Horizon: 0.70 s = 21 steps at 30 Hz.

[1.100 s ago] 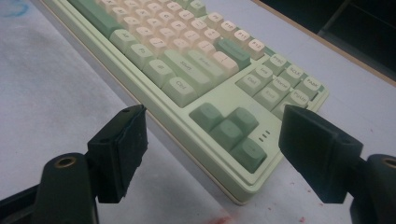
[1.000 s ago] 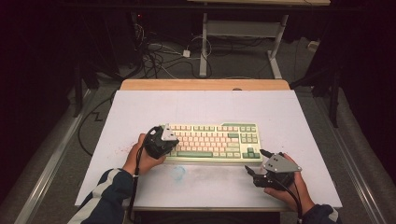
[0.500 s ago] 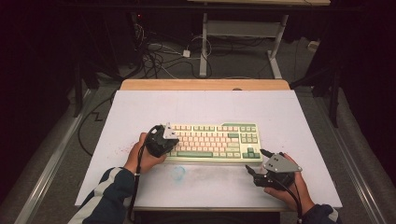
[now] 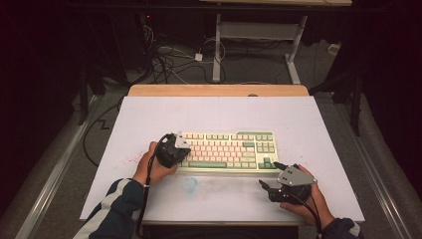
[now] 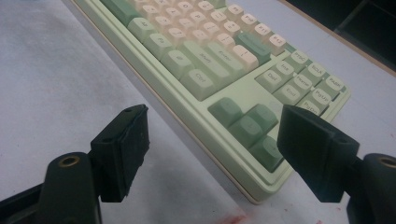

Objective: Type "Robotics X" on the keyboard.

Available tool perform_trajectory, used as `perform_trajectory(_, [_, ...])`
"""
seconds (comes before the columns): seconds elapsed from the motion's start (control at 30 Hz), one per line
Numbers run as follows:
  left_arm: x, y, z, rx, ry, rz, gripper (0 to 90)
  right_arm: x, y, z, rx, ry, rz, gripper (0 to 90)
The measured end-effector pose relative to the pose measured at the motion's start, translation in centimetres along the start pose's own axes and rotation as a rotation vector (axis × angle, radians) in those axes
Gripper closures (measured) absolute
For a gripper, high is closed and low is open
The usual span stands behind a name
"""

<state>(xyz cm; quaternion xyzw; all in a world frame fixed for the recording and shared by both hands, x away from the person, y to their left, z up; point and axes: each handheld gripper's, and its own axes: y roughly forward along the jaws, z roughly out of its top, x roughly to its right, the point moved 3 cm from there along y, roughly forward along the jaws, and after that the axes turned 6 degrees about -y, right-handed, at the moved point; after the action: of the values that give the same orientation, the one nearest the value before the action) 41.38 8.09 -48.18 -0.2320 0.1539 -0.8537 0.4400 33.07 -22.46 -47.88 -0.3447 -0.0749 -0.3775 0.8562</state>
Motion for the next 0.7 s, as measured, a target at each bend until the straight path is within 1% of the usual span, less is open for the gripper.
perform_trajectory(0.13, [0.2, -0.4, 0.2, 0.020, 0.008, -0.007, 87.1, 0.1, -0.1, 0.0, 0.000, 0.008, -0.005, 25.7])
perform_trajectory(0.23, [0.0, -0.8, 0.4, 0.036, -0.002, -0.010, 87.0, 0.2, -0.2, 0.0, 0.002, 0.012, -0.016, 25.7])
perform_trajectory(0.3, [-0.1, -1.0, 0.5, 0.039, 0.000, -0.008, 86.9, 0.4, -0.2, 0.0, 0.007, 0.015, -0.019, 25.7])
perform_trajectory(0.43, [-0.3, -1.9, 0.4, 0.064, 0.000, -0.022, 85.2, 0.5, -0.3, 0.0, 0.011, 0.023, -0.025, 25.7])
perform_trajectory(0.53, [-0.6, -2.6, 0.1, 0.080, 0.023, -0.015, 81.5, 0.6, -0.4, -0.1, 0.013, 0.027, -0.027, 25.7])
perform_trajectory(0.6, [-0.9, -2.9, -0.2, 0.096, 0.034, -0.001, 75.5, 0.7, -0.4, -0.1, 0.012, 0.028, -0.028, 25.7])
perform_trajectory(0.63, [-1.0, -3.1, -0.3, 0.100, 0.031, -0.014, 74.6, 0.7, -0.4, -0.1, 0.011, 0.030, -0.030, 25.7])
perform_trajectory(0.7, [-1.1, -3.6, -0.6, 0.115, 0.056, -0.020, 70.2, 0.7, -0.4, -0.1, 0.011, 0.032, -0.036, 25.7])
